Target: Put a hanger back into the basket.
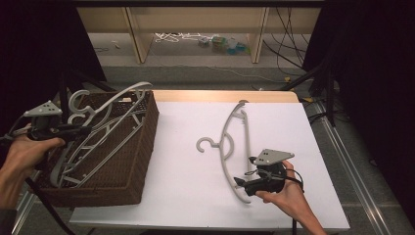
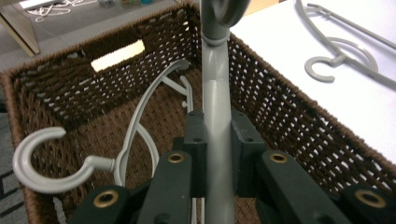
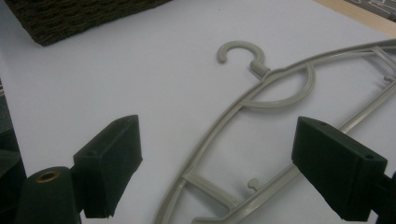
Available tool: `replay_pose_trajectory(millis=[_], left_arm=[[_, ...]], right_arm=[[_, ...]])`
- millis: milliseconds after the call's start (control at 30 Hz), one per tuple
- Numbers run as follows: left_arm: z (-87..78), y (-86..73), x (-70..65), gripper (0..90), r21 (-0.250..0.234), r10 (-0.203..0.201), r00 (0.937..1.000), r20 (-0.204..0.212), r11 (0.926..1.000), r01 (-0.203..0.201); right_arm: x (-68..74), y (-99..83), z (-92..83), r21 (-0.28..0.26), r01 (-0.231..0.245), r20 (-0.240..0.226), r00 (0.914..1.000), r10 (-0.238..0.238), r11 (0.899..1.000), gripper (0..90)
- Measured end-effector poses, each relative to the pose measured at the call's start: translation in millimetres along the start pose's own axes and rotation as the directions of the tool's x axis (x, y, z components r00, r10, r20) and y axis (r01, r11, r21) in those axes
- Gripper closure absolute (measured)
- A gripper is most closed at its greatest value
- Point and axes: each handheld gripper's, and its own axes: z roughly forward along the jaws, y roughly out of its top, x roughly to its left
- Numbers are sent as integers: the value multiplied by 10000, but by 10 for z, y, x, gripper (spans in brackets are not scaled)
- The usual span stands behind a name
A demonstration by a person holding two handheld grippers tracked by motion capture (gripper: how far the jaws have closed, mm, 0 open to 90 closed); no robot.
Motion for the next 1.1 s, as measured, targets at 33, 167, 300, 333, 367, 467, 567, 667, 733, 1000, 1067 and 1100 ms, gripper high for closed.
replay_pose_trajectory(millis=[33, 167, 300, 333, 367, 467, 567, 667, 733, 1000, 1067, 1100], left_arm=[[-1, -13, 11, 793, 71, 11, 10000, -34, 10000, -10], [8, -85, 42, 793, 220, -84, 9999, -125, 9997, 86], [24, -160, 66, 793, 430, -241, 9996, -157, 9988, 248], [34, -183, 75, 793, 543, -230, 9996, -150, 9982, 238], [43, -217, 112, 793, 1136, 142, 9999, -42, 9934, -136], [104, -238, 127, 792, 1377, 83, 10000, 23, 9904, -85], [186, -265, 115, 792, 1497, 75, 9999, 131, 9887, -93], [255, -283, 82, 791, 1562, 28, 9995, 321, 9877, -78], [280, -293, 75, 791, 1529, -65, 9994, 350, 9882, 11], [558, -366, 47, 783, 2123, -585, 9980, 220, 9758, 525], [553, -358, 61, 778, 2635, -498, 9987, 42, 9635, 470], [558, -383, 92, 777, 2407, -769, 9966, -284, 9672, 814]], right_arm=[[4, -3, -1, 42, -13, -15, 10000, 13, 10000, 168], [-3, 0, 3, 15, 16, -1, 10000, -16, 10000, 168], [-12, -3, -1, 44, 71, -8, 10000, -71, 10000, 169], [-12, -3, -1, 44, 71, -8, 10000, -71, 10000, 169], [-16, -3, 0, 10, 94, 14, 10000, -94, 10000, 169], [-14, -10, 8, 12, 87, 48, 10000, -87, 10000, 169], [-14, -9, 9, 25, 88, 31, 10000, -88, 10000, 170], [-14, -13, 6, 74, -4, 15, 10000, 4, 10000, 170], [-19, -11, 5, 102, 7, -13, 10000, -7, 9999, 170], [-20, -21, 11, 119, 39, 0, 10000, -39, 9999, 171], [-30, -17, 10, 91, 105, -13, 9999, -105, 9999, 172], [-31, -19, 9, 83, 106, -16, 9999, -106, 9999, 172]])
